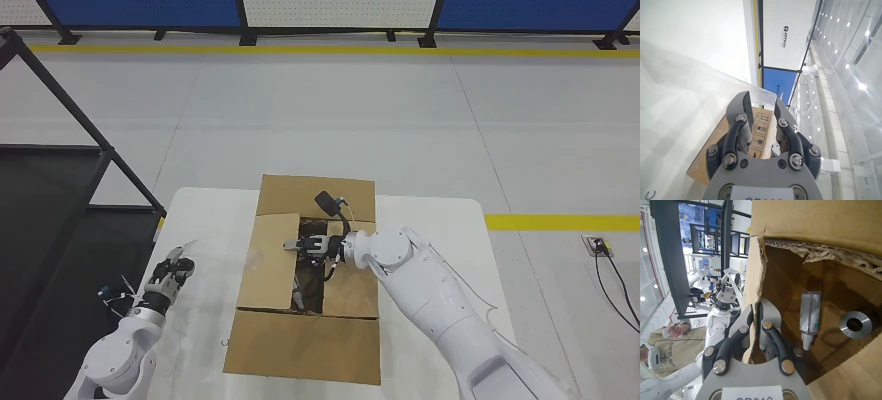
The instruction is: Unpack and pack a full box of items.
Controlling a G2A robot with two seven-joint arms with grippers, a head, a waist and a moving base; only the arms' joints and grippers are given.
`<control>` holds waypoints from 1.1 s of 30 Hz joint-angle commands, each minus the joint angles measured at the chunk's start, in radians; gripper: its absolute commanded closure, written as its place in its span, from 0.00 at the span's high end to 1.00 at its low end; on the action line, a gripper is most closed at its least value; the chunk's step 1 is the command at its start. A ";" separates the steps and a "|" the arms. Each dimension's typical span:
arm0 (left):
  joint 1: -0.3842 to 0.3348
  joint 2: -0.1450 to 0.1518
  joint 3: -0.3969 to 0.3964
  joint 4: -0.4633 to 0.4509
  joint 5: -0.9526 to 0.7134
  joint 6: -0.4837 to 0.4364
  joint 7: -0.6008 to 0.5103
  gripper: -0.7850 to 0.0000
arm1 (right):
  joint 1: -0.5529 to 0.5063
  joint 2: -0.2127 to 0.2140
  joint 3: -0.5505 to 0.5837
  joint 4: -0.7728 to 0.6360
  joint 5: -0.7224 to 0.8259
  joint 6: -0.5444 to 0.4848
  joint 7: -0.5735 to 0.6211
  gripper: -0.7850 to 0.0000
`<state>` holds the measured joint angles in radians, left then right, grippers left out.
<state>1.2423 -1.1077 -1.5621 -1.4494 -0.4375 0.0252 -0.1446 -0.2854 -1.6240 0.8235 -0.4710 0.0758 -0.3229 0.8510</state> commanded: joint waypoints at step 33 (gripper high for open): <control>0.024 -0.014 -0.032 -0.021 0.040 0.008 -0.010 1.00 | 0.008 -0.016 0.022 0.027 -0.030 -0.008 0.007 0.00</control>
<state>1.2661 -1.1208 -1.5954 -1.4693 -0.4015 0.0319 -0.1523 -0.2775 -1.6398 0.8450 -0.4448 0.0480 -0.3305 0.8594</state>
